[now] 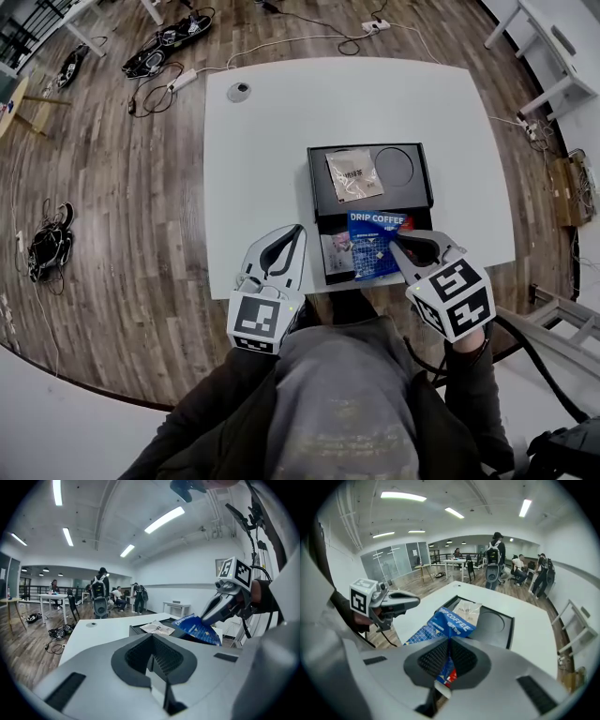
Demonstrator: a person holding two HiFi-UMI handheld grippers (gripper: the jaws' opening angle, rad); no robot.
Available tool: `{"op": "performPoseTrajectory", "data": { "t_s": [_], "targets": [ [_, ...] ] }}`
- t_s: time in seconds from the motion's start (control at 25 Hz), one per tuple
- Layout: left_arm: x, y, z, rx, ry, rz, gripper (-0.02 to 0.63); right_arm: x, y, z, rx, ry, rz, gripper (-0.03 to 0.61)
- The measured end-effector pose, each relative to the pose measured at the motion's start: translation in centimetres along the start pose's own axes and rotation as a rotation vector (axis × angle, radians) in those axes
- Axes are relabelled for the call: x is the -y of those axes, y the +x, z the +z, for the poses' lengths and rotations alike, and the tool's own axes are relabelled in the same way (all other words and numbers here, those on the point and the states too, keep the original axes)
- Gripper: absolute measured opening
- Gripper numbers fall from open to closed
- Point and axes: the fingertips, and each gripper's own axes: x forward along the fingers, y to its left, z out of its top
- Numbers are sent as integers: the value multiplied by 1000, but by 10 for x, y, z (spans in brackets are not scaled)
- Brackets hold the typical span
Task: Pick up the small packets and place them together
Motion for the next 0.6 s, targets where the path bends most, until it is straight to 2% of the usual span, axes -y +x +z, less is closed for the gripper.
{"op": "performPoseTrajectory", "data": {
  "t_s": [0.2, 0.4, 0.6],
  "targets": [
    [-7, 5, 4, 5, -13, 34, 2, 54, -5, 29, 49, 34, -56, 15],
    [-24, 8, 5, -10, -41, 93, 2, 95, 17, 45, -12, 19, -85, 15],
    [-34, 17, -6, -31, -60, 126, 2, 111, 43, 46, -61, 17, -81, 17]
  ]
}}
